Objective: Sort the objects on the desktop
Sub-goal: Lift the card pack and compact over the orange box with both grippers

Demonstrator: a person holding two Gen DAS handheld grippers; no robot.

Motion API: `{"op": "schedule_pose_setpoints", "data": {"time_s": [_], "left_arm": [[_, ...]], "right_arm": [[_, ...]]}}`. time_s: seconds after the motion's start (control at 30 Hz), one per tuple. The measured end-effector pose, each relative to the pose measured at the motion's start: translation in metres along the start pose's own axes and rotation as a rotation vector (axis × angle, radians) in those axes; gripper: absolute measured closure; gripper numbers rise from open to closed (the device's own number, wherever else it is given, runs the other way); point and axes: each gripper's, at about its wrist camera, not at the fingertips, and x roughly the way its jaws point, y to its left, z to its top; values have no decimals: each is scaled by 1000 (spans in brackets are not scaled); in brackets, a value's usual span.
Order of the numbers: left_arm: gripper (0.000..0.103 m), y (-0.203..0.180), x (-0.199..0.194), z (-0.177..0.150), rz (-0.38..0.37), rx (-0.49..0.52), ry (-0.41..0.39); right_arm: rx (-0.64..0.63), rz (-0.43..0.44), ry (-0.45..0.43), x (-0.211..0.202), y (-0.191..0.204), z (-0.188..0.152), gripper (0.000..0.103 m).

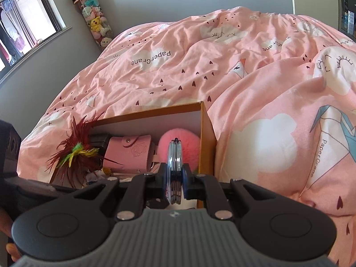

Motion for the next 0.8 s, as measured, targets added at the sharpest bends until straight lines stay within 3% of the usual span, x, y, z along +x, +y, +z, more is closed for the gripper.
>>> {"op": "schedule_pose_setpoints", "data": {"time_s": [0.3, 0.53, 0.8], "left_arm": [[76, -15, 13, -9, 56, 50, -37], [77, -20, 25, -8, 75, 10, -44], [72, 1, 18, 2, -20, -82, 34]], "right_arm": [[1, 8, 24, 10, 0, -3, 89], [14, 6, 30, 12, -2, -6, 89], [15, -1, 37, 11, -7, -7, 89]]}}
